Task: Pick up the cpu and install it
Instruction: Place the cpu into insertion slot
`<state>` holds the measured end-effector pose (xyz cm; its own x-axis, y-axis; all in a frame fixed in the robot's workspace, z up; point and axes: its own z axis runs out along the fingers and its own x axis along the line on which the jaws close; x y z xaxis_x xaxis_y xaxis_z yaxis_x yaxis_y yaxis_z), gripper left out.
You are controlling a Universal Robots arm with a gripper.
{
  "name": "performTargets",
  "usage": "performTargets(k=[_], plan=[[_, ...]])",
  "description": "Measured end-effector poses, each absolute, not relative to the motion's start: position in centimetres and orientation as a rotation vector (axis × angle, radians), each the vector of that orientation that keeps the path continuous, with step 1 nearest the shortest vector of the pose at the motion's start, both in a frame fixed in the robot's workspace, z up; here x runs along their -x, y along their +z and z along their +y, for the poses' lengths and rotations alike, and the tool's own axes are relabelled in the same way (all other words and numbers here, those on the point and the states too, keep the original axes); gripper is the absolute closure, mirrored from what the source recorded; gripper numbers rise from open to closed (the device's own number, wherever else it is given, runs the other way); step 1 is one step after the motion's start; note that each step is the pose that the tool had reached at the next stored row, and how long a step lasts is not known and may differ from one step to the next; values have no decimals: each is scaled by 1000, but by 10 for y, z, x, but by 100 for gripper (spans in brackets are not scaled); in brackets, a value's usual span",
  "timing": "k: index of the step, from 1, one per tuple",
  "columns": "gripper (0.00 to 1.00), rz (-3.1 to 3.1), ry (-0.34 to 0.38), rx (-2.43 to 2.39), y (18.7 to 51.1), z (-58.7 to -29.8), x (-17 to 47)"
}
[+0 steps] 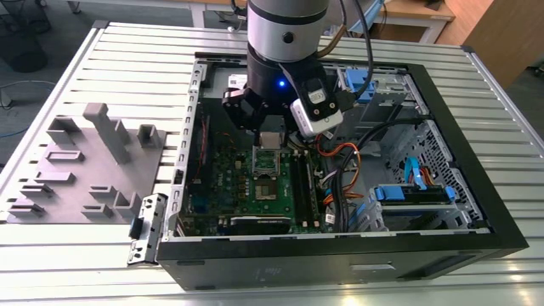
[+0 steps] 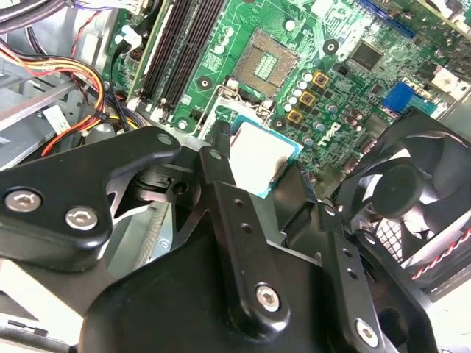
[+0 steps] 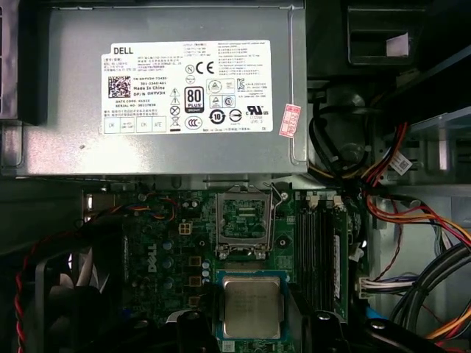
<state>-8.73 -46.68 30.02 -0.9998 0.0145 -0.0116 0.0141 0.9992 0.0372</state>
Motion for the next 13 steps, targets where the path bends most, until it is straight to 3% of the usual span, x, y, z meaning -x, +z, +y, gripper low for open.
performTargets(k=[13], plan=[[53,3122,57,-26,300,-467,87]])
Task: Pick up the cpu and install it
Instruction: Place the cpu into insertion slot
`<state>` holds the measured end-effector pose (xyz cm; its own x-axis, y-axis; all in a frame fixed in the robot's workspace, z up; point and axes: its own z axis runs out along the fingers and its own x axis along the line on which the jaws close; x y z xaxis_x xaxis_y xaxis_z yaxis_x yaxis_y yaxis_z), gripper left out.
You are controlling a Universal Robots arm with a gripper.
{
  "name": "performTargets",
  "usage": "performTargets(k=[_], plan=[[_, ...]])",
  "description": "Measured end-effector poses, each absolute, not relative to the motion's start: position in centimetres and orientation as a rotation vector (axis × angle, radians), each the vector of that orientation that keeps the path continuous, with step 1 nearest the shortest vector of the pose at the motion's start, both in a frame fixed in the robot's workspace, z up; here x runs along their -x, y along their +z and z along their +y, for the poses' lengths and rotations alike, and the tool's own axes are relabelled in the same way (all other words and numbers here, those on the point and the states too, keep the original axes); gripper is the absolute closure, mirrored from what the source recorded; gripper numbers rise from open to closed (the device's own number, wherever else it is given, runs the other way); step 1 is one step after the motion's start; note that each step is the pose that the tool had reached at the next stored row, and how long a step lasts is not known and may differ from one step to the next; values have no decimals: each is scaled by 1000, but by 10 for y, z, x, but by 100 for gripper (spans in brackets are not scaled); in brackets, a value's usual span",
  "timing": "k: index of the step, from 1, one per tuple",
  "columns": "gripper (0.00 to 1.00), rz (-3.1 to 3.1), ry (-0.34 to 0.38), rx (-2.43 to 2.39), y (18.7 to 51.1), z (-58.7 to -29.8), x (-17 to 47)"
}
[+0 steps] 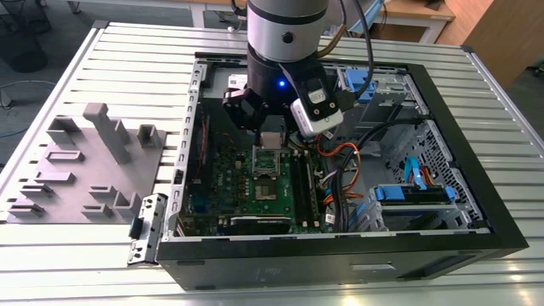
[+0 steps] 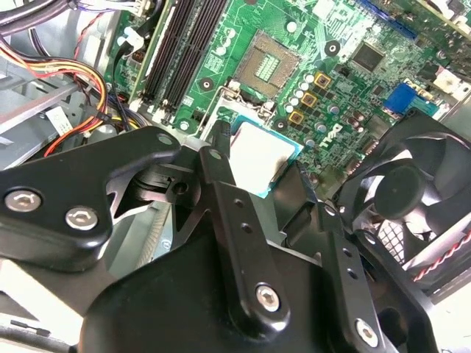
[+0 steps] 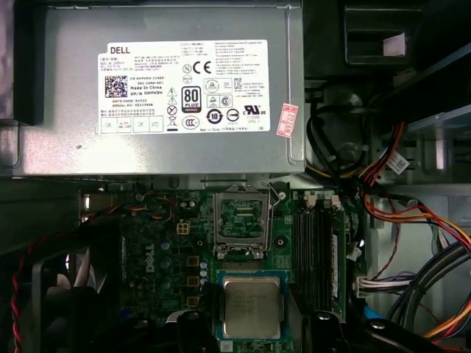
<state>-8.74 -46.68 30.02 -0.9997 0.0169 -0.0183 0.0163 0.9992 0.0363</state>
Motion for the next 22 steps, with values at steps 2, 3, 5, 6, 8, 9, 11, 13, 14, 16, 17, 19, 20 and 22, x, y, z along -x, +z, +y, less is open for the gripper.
performTargets(k=[2,3,5,6,8,9,11,13,14,16,17,19,20,22], plan=[[53,3121,56,-26,300,-467,87],[53,3121,56,-27,300,-467,87],[53,3120,56,-27,300,-467,87],[53,3119,56,-28,300,-467,87],[53,3118,56,-28,300,-467,87],[53,3118,56,-28,300,-467,87],[53,3117,55,-29,300,-467,87],[53,3116,55,-29,300,-467,87],[53,3115,55,-30,300,-467,87],[53,3114,55,-30,300,-467,87],[53,3114,55,-30,300,-467,87],[53,3113,54,-31,300,-467,87],[53,3112,54,-31,300,-467,87],[53,3111,54,-32,300,-467,87]])
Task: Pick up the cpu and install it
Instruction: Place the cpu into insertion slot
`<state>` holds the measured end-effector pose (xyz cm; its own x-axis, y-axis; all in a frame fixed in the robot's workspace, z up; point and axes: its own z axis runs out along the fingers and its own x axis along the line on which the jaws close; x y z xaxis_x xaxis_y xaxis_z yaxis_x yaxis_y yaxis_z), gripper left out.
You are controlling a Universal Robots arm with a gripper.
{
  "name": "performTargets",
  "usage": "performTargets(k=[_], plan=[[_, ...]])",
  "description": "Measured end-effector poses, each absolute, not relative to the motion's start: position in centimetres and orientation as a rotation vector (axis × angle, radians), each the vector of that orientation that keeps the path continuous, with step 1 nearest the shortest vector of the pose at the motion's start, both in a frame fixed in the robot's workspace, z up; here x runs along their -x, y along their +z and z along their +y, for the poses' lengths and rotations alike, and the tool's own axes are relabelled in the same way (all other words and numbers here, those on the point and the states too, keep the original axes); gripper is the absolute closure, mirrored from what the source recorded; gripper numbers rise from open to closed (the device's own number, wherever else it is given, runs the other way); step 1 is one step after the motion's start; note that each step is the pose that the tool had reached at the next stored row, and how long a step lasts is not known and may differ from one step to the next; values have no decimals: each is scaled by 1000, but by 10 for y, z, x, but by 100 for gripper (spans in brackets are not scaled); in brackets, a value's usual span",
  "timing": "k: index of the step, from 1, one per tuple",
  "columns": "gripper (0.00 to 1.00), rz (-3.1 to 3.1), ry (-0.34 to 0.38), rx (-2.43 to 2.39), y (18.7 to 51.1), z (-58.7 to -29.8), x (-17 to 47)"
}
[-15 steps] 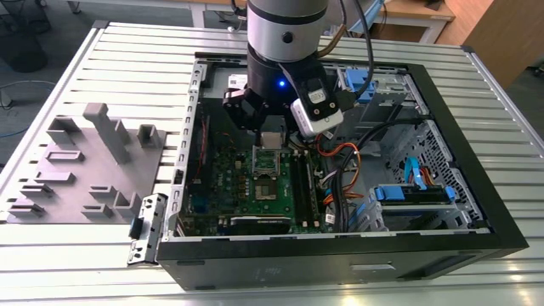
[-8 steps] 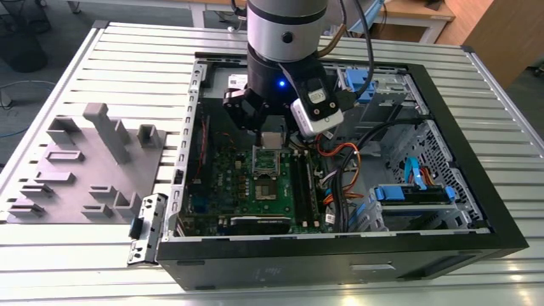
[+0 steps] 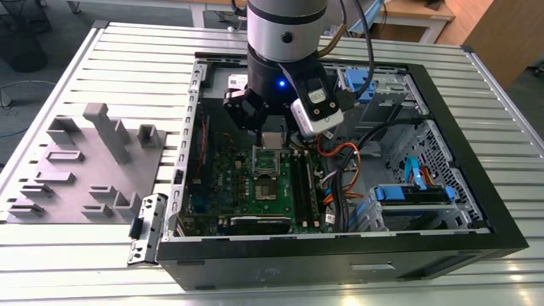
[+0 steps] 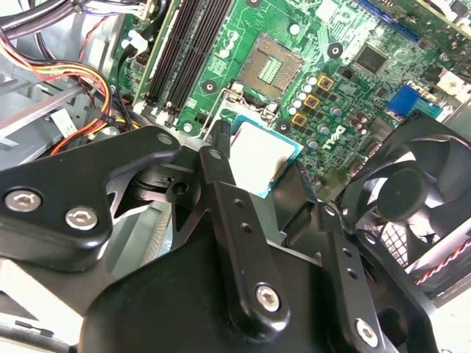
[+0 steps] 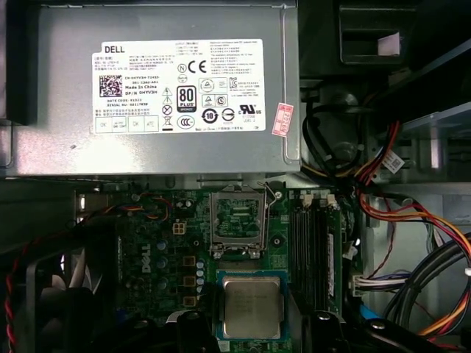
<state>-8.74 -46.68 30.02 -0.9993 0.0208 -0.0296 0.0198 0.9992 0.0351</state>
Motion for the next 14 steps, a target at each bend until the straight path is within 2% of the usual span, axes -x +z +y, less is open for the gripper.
performTargets(k=[14], plan=[[53,3104,53,-35,300,-467,87]])
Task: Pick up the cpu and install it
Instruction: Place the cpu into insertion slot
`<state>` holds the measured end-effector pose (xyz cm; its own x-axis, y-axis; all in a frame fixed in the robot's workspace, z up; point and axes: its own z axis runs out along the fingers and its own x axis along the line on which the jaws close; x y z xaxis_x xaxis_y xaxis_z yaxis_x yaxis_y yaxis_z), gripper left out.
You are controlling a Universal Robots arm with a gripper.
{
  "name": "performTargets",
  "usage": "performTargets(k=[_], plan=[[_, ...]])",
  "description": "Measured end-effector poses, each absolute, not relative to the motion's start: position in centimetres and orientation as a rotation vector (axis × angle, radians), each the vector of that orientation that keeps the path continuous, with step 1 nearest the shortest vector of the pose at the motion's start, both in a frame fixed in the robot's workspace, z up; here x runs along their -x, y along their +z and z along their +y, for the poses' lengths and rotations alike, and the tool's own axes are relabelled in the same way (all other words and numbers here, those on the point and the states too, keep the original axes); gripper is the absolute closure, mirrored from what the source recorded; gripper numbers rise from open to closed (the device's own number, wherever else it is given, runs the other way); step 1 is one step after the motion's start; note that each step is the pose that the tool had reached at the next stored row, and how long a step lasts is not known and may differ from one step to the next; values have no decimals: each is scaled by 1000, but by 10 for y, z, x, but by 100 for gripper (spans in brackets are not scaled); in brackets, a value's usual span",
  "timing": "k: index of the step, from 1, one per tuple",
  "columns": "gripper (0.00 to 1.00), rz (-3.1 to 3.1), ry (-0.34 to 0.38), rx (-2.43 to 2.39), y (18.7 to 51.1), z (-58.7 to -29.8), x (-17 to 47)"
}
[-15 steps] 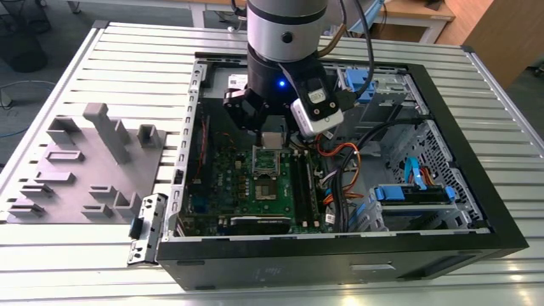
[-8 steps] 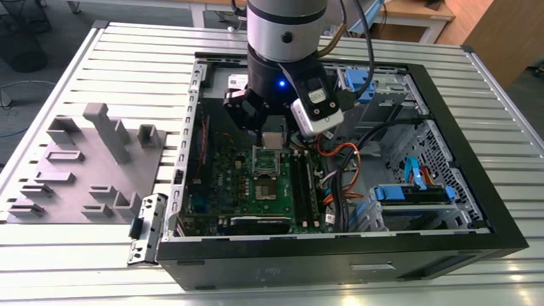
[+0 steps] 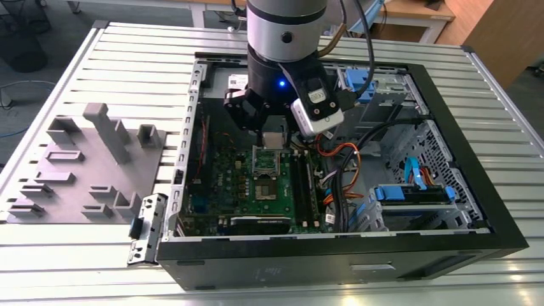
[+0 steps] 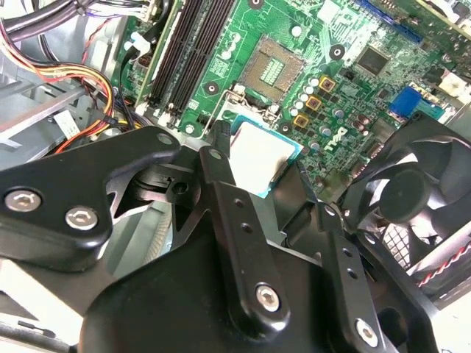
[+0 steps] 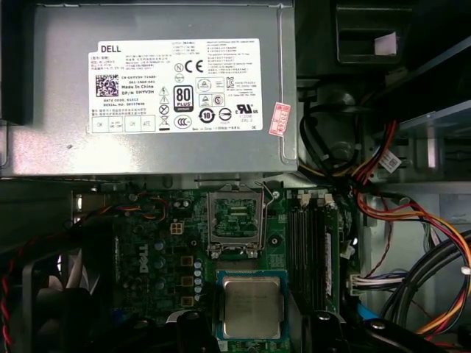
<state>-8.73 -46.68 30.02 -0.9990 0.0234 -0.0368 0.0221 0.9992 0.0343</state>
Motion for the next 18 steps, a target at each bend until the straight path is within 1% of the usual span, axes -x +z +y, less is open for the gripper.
performTargets(k=[18], plan=[[53,3094,51,-40,300,-467,87]])
